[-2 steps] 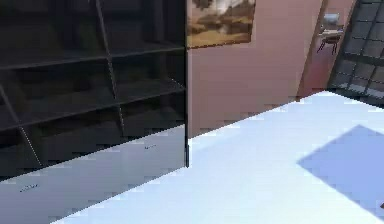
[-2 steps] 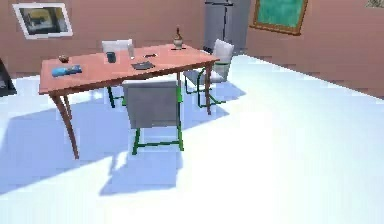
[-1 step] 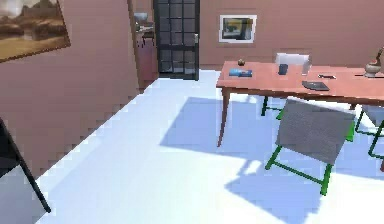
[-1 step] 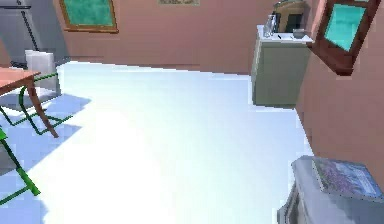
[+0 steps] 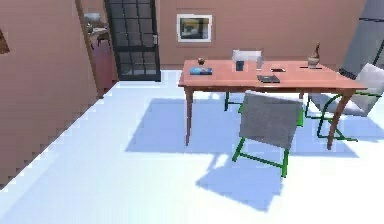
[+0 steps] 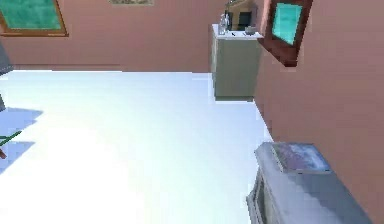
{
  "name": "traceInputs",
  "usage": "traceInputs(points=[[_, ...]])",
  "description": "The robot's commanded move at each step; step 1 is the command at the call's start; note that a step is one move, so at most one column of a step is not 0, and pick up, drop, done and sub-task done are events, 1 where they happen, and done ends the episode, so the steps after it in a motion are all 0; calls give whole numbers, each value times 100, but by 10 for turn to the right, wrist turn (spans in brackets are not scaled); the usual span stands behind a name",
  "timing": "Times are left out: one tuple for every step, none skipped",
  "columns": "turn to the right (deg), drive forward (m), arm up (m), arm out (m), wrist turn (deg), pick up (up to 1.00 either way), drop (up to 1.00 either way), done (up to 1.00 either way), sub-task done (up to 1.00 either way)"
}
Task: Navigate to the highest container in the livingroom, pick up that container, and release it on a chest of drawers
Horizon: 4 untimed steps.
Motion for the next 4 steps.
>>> traceInputs(points=[[0, 10, 0, 0, 0, 0, 0, 0, 0], [-300, 0, 0, 0, 0, 0, 0, 0, 0], [0, 100, 0, 0, 0, 0, 0, 0, 0], [0, 85, 0, 0, 0, 0, 0, 0, 0]])
